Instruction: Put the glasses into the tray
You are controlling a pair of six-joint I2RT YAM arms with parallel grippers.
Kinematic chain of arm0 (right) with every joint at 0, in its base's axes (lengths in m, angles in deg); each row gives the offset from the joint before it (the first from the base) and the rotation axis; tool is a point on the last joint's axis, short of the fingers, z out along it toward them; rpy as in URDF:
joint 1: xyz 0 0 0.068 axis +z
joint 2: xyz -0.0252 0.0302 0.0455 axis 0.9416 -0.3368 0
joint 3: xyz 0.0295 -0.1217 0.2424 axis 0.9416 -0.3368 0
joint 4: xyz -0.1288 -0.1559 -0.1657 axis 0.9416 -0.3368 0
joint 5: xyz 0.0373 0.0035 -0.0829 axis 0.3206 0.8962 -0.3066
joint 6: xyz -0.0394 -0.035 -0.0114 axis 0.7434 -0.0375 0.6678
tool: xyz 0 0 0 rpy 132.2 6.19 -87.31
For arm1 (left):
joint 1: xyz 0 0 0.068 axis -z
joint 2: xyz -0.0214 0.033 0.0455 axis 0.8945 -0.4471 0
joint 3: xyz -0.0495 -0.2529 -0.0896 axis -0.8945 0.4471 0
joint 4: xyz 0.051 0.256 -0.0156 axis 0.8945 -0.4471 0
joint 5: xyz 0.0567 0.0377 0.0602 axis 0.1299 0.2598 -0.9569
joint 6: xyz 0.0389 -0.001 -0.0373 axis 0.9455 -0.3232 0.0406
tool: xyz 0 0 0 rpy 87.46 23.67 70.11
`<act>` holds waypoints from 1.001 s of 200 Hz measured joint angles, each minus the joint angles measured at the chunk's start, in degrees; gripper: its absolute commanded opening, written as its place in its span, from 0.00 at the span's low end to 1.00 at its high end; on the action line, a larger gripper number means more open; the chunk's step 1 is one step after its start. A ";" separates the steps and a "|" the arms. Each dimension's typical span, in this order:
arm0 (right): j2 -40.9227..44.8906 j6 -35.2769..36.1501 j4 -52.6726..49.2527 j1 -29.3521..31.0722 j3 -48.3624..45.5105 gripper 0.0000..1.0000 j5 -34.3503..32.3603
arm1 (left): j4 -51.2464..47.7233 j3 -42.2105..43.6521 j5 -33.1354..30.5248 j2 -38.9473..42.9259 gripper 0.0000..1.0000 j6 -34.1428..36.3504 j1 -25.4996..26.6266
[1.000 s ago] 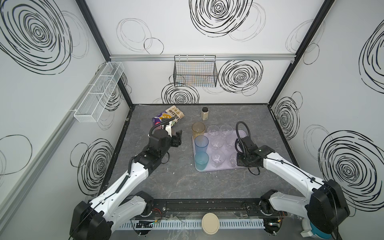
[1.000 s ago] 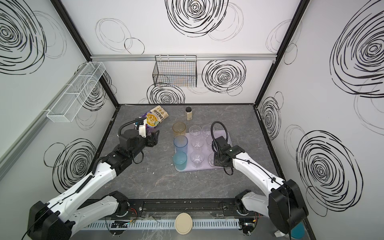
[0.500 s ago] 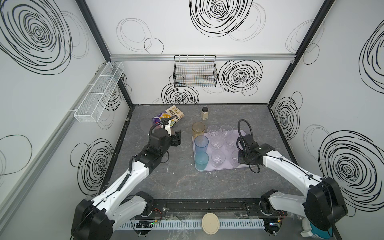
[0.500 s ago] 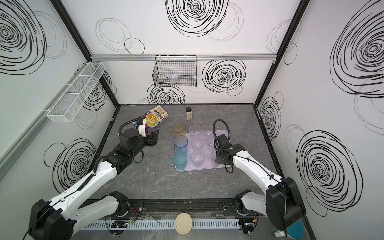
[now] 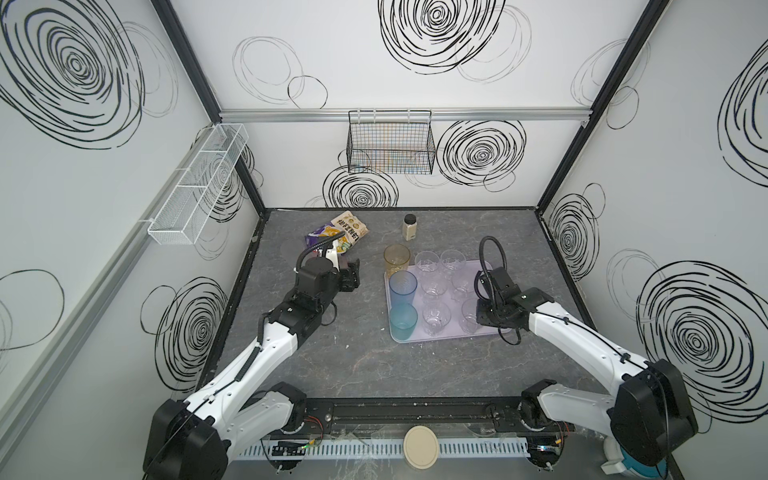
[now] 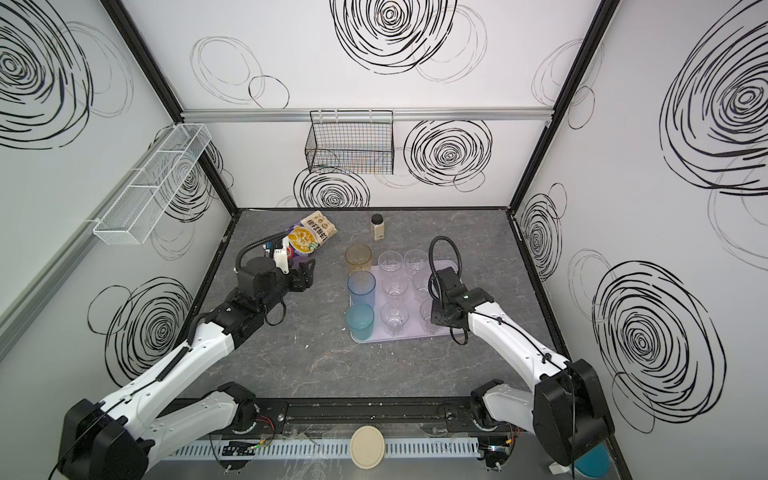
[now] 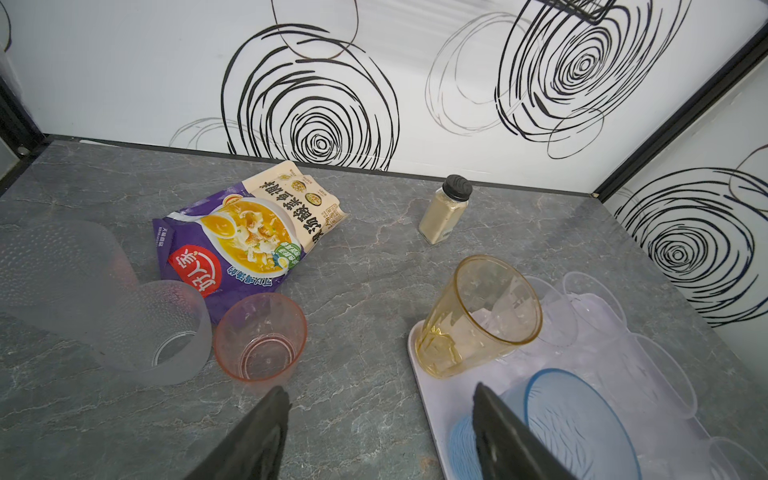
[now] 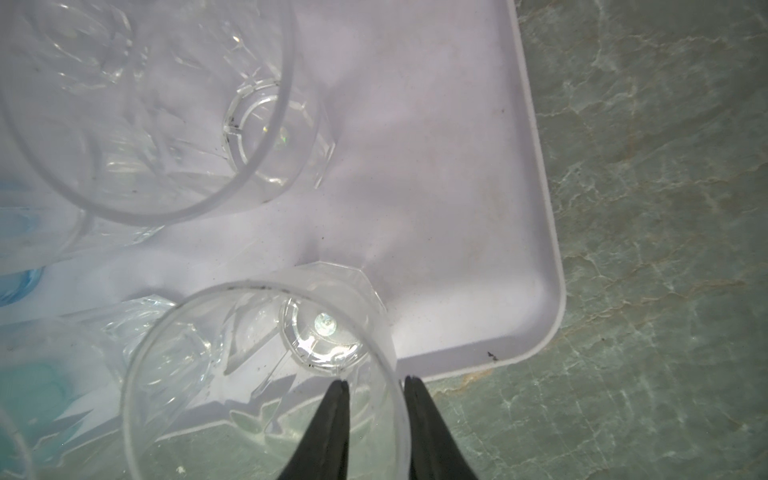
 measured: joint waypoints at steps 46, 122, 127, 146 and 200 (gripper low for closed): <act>0.31 1.53 -1.68 -1.31 4.44 0.41 -0.28 | -0.42 0.00 -1.36 0.00 0.82 -1.18 -0.13; -0.04 4.04 6.88 -0.52 12.79 0.45 0.42 | -4.81 -2.10 -0.37 -1.70 0.79 -2.73 -9.38; -0.66 4.04 7.56 -0.09 13.22 0.45 0.52 | -4.87 -2.62 -0.04 -2.29 0.78 -2.73 -10.73; -2.89 4.04 10.36 2.38 14.19 0.46 1.40 | -4.87 -4.35 1.70 -4.94 0.73 -2.84 -15.58; -5.42 3.58 16.76 8.70 13.46 0.47 3.15 | -3.45 -8.33 8.83 -19.15 0.68 -6.58 -28.85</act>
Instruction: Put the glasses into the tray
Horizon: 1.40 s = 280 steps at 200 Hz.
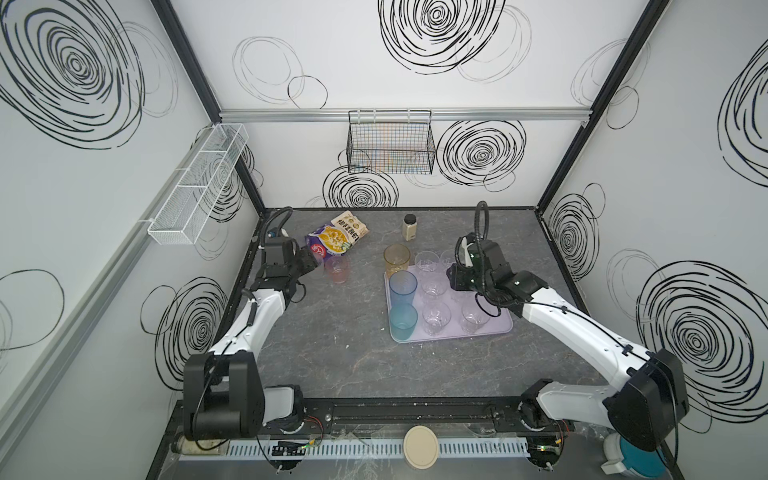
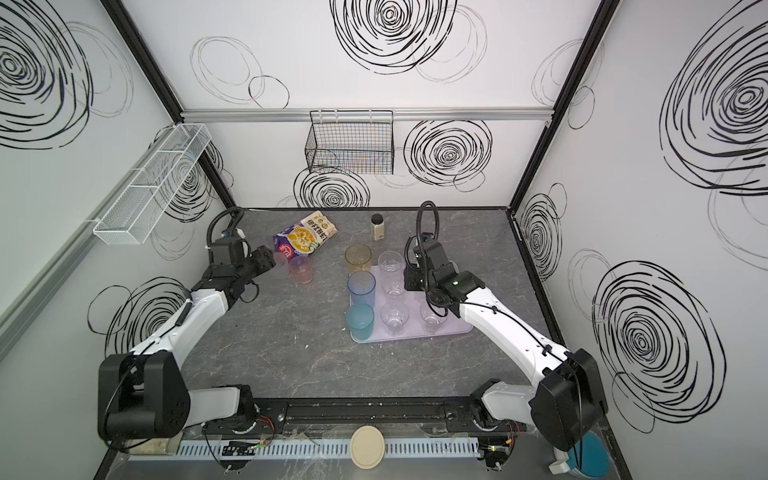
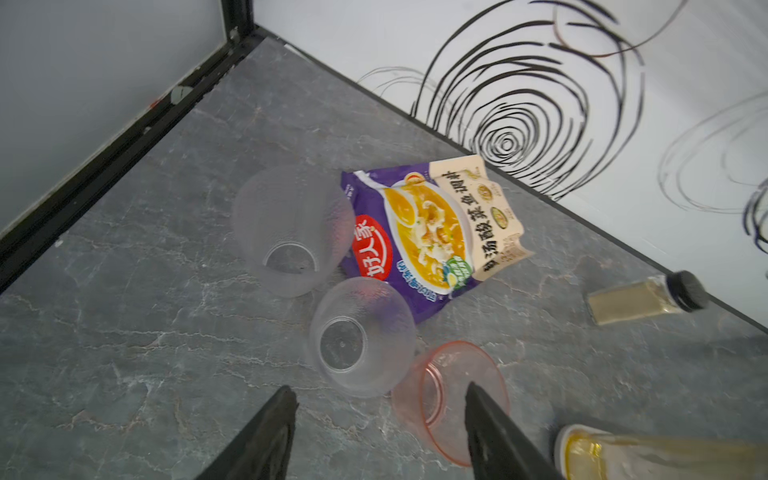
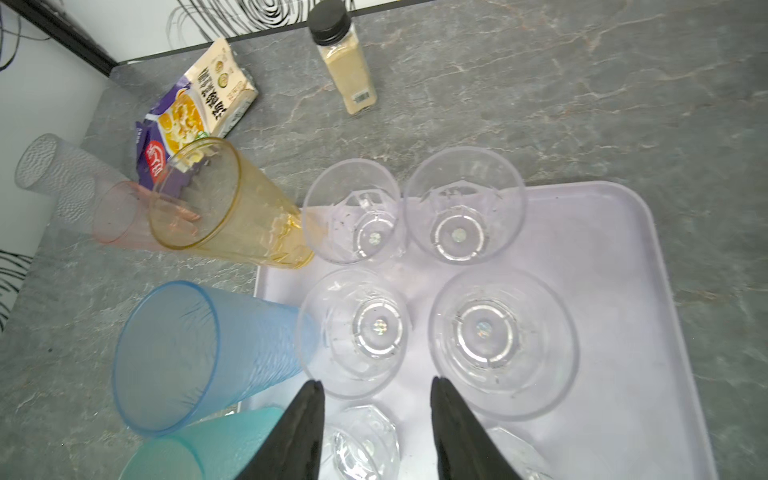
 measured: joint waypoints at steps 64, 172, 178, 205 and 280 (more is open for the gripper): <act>1.70 -0.57 3.85 0.96 -3.98 0.48 0.90 | -1.22 -12.41 -2.89 -13.38 0.68 -0.35 -6.19; 6.73 -0.52 4.74 -1.66 -7.19 0.48 0.96 | -2.58 -18.73 -8.83 -22.93 0.54 3.32 -6.03; 6.73 -0.52 4.79 -1.66 -7.17 0.48 1.05 | -2.51 -18.73 -8.81 -23.39 0.52 3.48 -6.01; 6.73 -0.59 5.11 -1.66 -7.19 0.48 1.18 | -2.58 -18.73 -8.74 -26.38 0.40 4.48 -5.90; 6.73 -1.40 5.81 -1.62 -8.48 0.48 2.03 | -3.02 -18.73 -10.73 -29.16 0.16 7.02 -5.73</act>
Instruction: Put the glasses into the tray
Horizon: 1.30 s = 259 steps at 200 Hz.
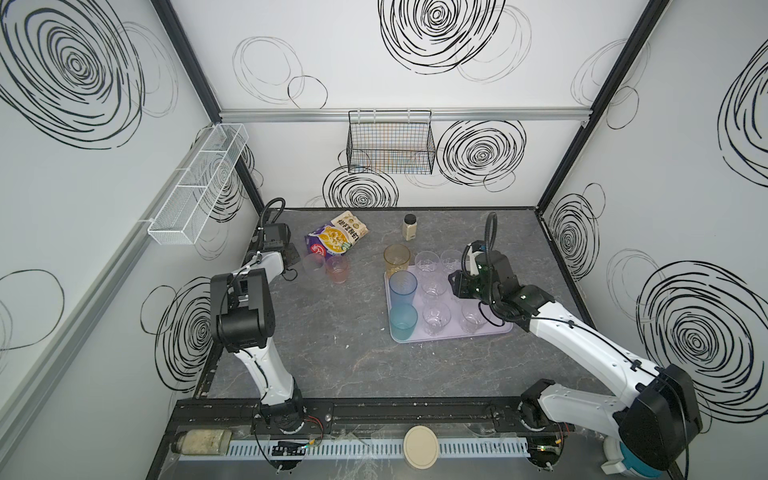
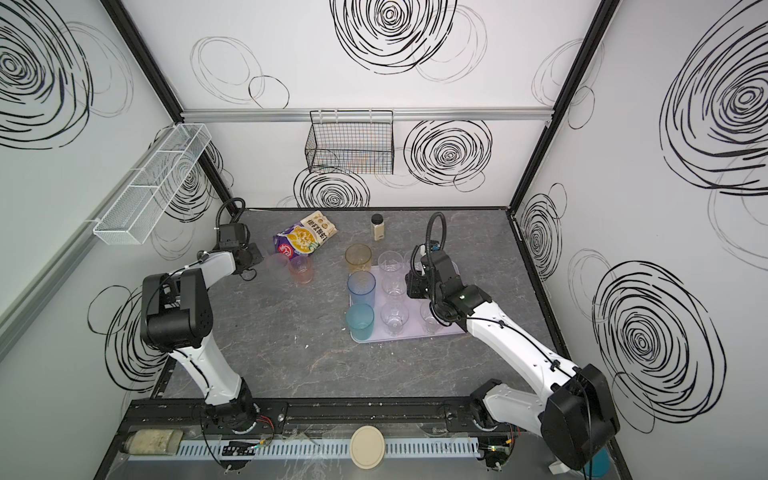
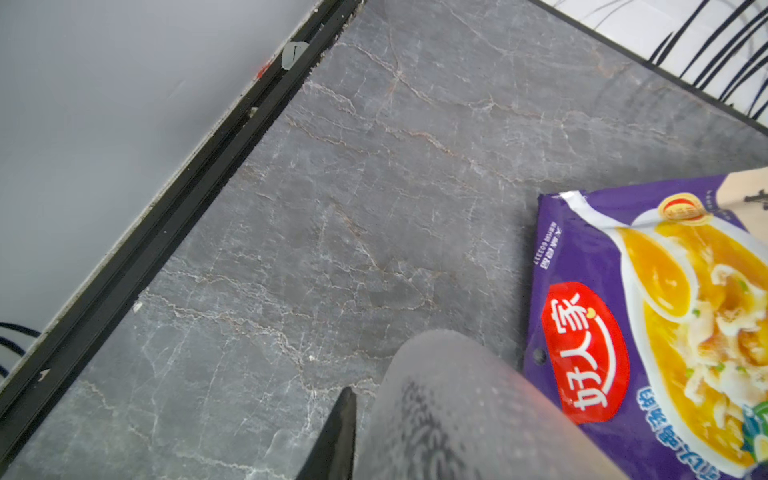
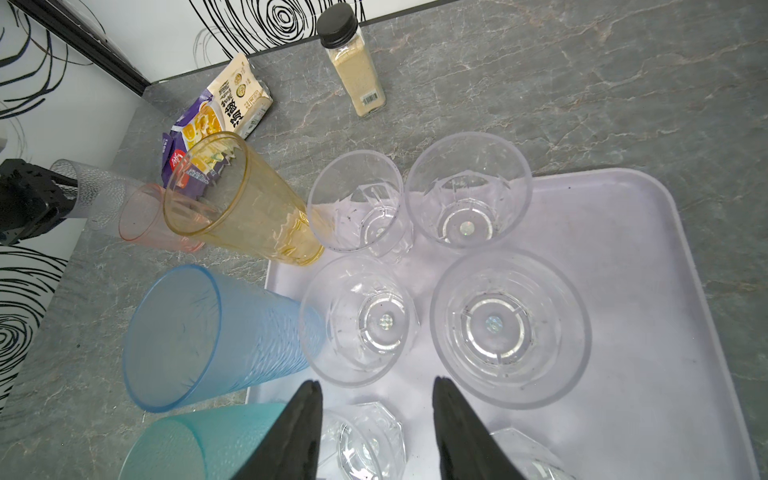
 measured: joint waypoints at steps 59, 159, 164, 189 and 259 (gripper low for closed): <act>0.00 -0.70 0.09 1.11 0.00 0.49 0.22 | -0.28 0.22 -0.87 2.47 0.12 0.52 0.00; 0.22 -1.90 -0.31 2.62 -0.42 0.49 0.42 | -3.13 4.57 -2.99 29.07 0.11 1.77 6.80; 0.17 -1.88 -0.44 2.62 -0.26 0.49 0.31 | -3.41 4.57 -3.34 30.49 0.11 2.10 8.00; 0.00 -1.73 -1.01 2.71 0.70 0.49 -0.26 | -4.72 4.57 -4.26 36.26 0.10 4.42 16.06; -0.94 -0.81 -3.82 4.04 5.11 0.48 -2.03 | -13.60 5.81 1.09 37.29 0.07 6.32 24.92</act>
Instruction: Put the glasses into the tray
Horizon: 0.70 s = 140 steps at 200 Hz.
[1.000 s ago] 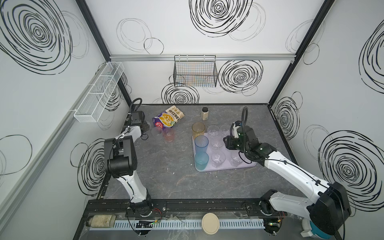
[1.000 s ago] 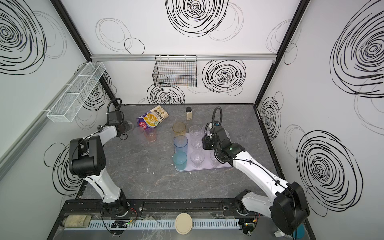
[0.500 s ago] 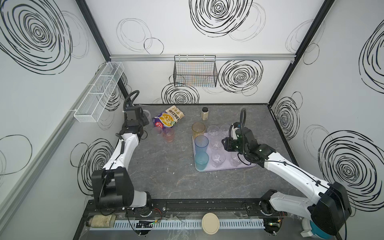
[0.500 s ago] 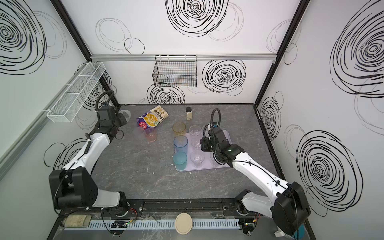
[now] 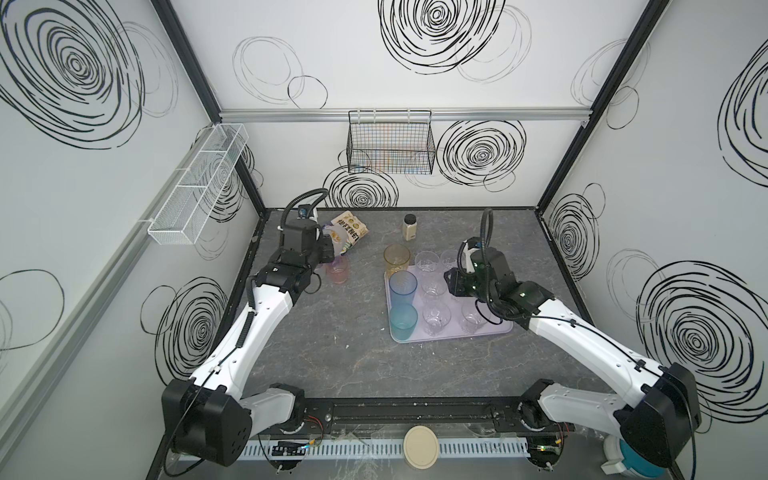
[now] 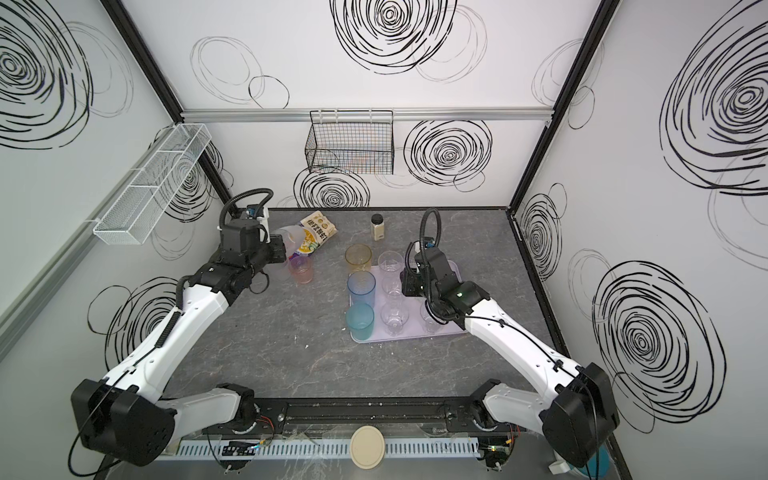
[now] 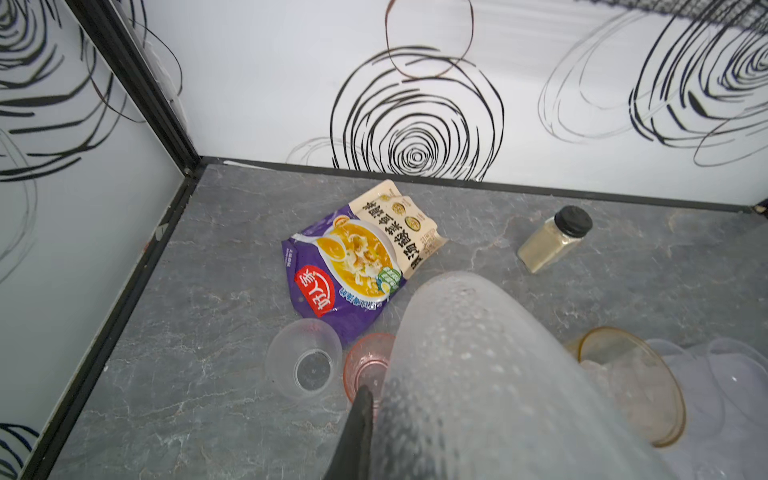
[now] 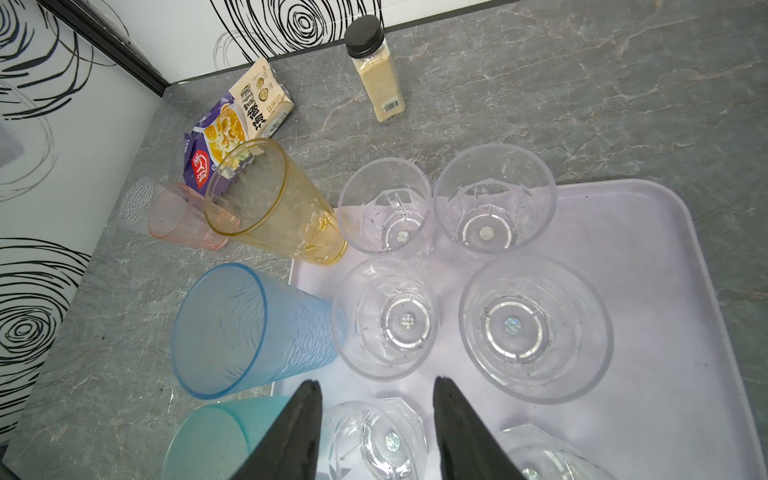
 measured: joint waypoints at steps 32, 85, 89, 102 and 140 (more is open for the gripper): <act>-3.30 -0.04 -0.81 6.43 3.50 0.49 -1.99 | -0.50 9.22 2.10 2.14 0.07 -2.23 7.58; -11.69 -0.09 -0.50 17.59 9.66 0.49 -3.28 | -5.86 17.70 3.69 2.60 0.06 -6.32 10.91; -12.35 -0.09 -0.48 18.23 9.97 0.49 -3.28 | -6.03 17.70 3.69 2.51 0.06 -6.36 10.91; -14.40 -0.11 -0.39 19.96 10.86 0.49 -3.26 | -6.58 17.59 3.72 1.79 0.05 -6.51 10.95; -16.79 -0.33 0.13 22.32 11.21 0.49 -2.54 | -9.40 17.16 3.04 -1.95 0.05 -6.25 12.11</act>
